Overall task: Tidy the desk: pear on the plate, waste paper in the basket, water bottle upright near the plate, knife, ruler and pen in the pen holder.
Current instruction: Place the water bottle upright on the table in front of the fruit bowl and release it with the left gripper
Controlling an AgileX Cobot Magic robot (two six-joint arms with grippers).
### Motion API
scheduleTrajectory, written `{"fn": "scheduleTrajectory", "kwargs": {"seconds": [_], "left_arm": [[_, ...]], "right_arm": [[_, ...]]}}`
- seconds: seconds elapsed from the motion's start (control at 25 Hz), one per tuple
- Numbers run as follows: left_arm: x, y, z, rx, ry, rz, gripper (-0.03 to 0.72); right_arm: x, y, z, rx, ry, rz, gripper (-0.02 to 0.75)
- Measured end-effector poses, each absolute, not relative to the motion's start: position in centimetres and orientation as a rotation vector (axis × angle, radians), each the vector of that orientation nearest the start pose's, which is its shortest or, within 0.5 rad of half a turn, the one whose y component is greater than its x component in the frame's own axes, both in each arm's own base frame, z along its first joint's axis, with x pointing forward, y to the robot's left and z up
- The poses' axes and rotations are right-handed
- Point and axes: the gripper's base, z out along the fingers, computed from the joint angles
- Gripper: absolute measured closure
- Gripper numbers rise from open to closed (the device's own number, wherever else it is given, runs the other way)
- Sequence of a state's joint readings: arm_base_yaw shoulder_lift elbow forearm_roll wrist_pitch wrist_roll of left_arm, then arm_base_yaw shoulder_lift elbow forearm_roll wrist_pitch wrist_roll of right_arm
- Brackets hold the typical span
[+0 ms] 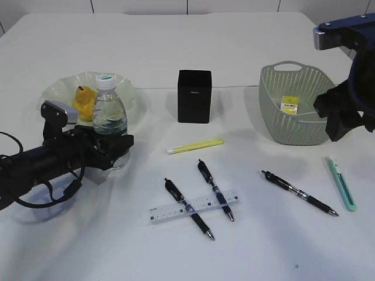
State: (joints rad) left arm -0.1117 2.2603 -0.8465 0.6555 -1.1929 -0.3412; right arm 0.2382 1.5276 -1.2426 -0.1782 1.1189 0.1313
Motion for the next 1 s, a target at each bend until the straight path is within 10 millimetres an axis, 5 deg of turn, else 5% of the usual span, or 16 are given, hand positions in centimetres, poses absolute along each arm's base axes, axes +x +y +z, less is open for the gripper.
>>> {"fn": "scheduleTrajectory", "kwargs": {"seconds": [0.32,1.0], "left_arm": [[35.7,-9.1,6.3,0.490,1.760,-0.648,0.115],[35.7,-9.5,14.5,0.573,1.540,-0.606,0.110]], "right_arm": [[29.5,5.7,29.2,-0.234,2.847,-0.172,0.288],[29.4,5.6,29.2,-0.235,2.850,-0.177,0.288]]}}
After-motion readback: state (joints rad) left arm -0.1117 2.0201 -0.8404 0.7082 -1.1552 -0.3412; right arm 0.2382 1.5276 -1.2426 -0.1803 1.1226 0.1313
